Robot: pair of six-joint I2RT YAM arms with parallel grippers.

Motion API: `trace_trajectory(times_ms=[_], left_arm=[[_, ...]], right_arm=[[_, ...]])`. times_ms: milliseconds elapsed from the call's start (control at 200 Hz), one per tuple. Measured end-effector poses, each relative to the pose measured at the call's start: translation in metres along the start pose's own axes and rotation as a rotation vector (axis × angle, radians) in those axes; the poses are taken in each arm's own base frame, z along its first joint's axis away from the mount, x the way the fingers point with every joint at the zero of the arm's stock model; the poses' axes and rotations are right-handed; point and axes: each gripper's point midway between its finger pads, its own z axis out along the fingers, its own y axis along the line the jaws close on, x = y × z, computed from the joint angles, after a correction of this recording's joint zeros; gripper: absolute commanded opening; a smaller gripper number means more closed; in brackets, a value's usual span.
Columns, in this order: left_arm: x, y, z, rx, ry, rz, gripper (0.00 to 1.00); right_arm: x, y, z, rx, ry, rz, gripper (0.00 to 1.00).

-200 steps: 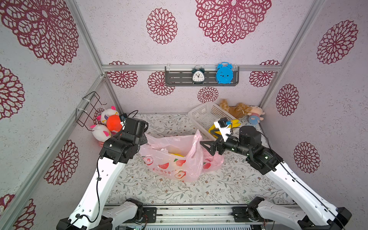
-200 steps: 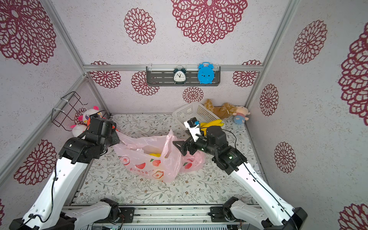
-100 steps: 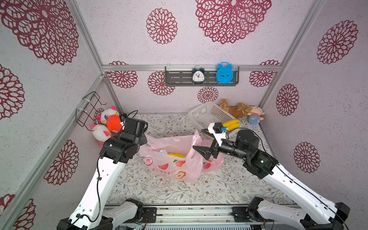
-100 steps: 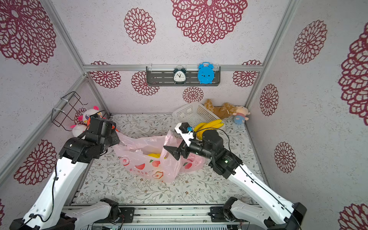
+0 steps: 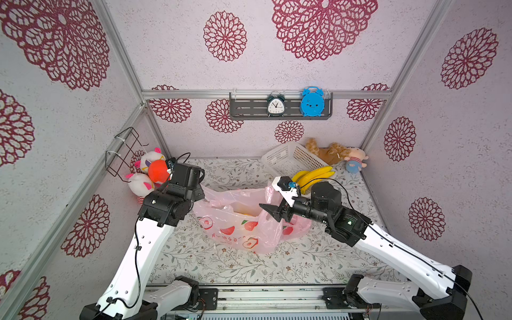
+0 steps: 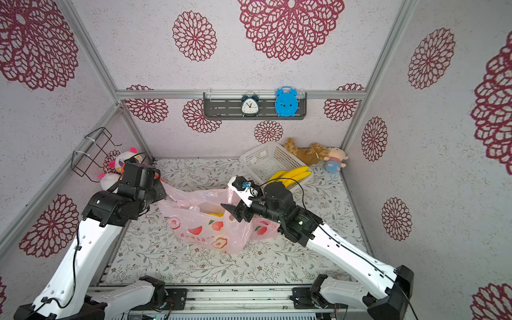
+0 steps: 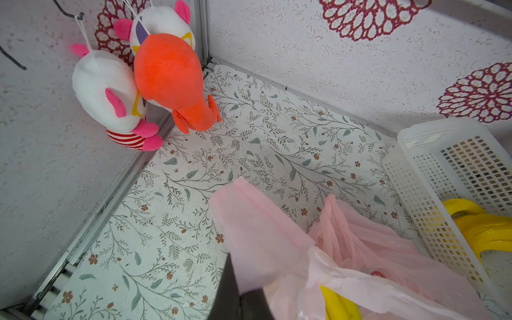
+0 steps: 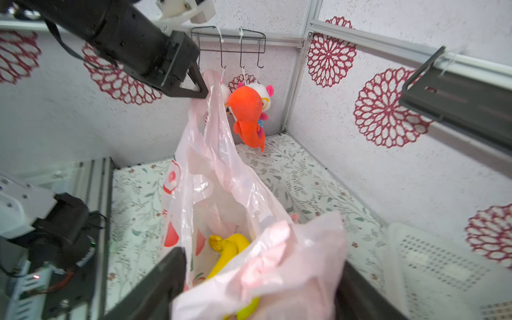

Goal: Place the banana into a plastic bag & tie a knot
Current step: Adjust the plastic bag.

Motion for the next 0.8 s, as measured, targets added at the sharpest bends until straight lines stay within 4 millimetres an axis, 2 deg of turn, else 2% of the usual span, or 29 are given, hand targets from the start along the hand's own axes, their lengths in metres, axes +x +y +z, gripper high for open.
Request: trace_trajectory(times_ms=[10, 115, 195, 255, 330, 375, 440, 520, 660, 800], left_arm=[[0.0, 0.0, 0.0, 0.0, 0.001, 0.0, 0.0], [0.001, -0.003, 0.002, 0.009, 0.008, 0.004, 0.0], [0.0, -0.007, 0.006, 0.011, 0.017, 0.016, 0.0], [-0.002, -0.011, 0.006, 0.024, 0.017, 0.025, 0.17], [-0.009, -0.017, 0.004, 0.055, -0.001, 0.031, 0.5], [-0.014, -0.021, 0.001, 0.077, -0.02, 0.026, 0.66], [-0.021, -0.024, -0.004, 0.107, -0.05, 0.024, 0.82], [-0.028, -0.027, -0.01, 0.147, -0.098, 0.015, 1.0], [-0.028, -0.024, -0.018, 0.202, -0.169, 0.004, 0.97], [-0.018, -0.02, -0.022, 0.256, -0.224, -0.012, 0.97]], right_arm=[[0.0, -0.001, 0.001, 0.004, 0.002, 0.0, 0.0], [-0.001, -0.005, 0.008, 0.027, 0.021, 0.002, 0.0], [-0.009, -0.009, 0.011, 0.04, 0.019, 0.018, 0.0], [-0.018, -0.012, 0.01, 0.053, 0.012, 0.028, 0.0], [-0.036, -0.02, 0.004, 0.077, -0.007, 0.052, 0.0], [-0.046, -0.026, 0.001, 0.088, -0.02, 0.068, 0.0], [-0.058, -0.041, -0.005, 0.118, -0.044, 0.101, 0.0], [-0.059, -0.065, -0.011, 0.158, -0.051, 0.151, 0.0], [-0.036, -0.101, -0.015, 0.206, -0.007, 0.26, 0.0], [-0.016, -0.125, -0.016, 0.232, 0.033, 0.343, 0.0]])
